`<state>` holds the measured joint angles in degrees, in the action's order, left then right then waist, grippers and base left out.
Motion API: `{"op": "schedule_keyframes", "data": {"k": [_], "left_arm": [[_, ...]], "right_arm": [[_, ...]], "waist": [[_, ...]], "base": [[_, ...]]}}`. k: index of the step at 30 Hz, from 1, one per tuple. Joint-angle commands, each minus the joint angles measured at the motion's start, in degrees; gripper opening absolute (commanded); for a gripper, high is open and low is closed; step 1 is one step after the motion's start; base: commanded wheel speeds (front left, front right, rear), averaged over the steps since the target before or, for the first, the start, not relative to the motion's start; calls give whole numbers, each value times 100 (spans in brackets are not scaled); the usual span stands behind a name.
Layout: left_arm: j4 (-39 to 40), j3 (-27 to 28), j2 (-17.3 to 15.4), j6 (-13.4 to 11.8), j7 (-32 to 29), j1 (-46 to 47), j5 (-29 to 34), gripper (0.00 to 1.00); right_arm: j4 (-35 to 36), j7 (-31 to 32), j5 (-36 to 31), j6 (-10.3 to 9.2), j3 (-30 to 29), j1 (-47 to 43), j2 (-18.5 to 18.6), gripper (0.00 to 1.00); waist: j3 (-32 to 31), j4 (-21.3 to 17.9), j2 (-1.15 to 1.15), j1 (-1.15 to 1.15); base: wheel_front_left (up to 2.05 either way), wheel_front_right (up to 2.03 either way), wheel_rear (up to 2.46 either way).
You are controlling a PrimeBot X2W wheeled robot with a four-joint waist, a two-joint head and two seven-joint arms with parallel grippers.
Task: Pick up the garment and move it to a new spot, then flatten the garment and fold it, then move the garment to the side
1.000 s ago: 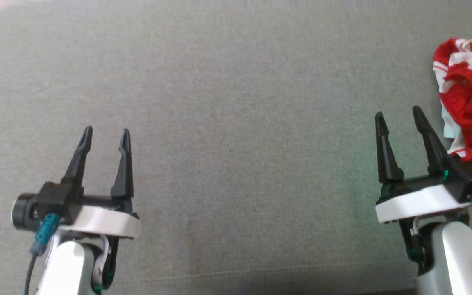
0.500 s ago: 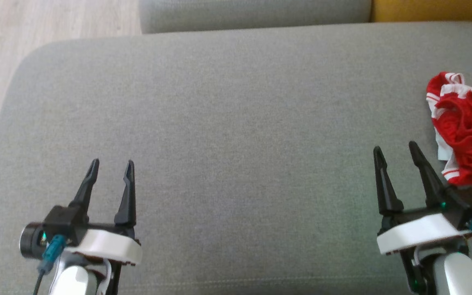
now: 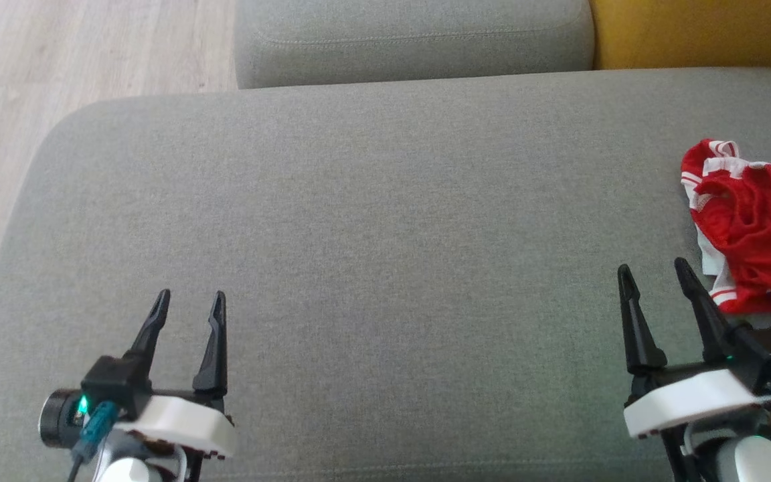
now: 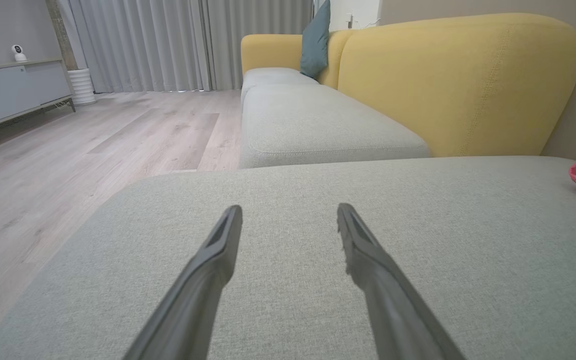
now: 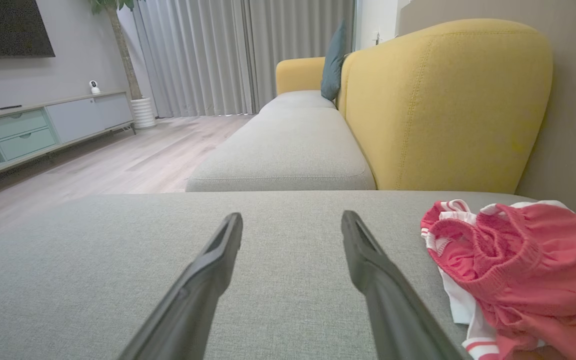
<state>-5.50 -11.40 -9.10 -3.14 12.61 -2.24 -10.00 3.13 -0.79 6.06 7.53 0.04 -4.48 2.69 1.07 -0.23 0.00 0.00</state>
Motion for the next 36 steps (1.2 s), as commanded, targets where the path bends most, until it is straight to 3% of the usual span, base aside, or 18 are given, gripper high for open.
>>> {"op": "schedule_keyframes", "data": {"k": [1,36], "left_arm": [[221,199,-82,-73,0,151,-51,100],[233,56,-209,-212,-27,229,-88,100]], "right_arm": [[227,1,46,-4,120,104,19,100],[210,70,61,-4,83,152,19,100]], "waist": [[-31,-4,0,0],[0,73,0,0]], "base": [[0,0,0],[0,0,0]]}}
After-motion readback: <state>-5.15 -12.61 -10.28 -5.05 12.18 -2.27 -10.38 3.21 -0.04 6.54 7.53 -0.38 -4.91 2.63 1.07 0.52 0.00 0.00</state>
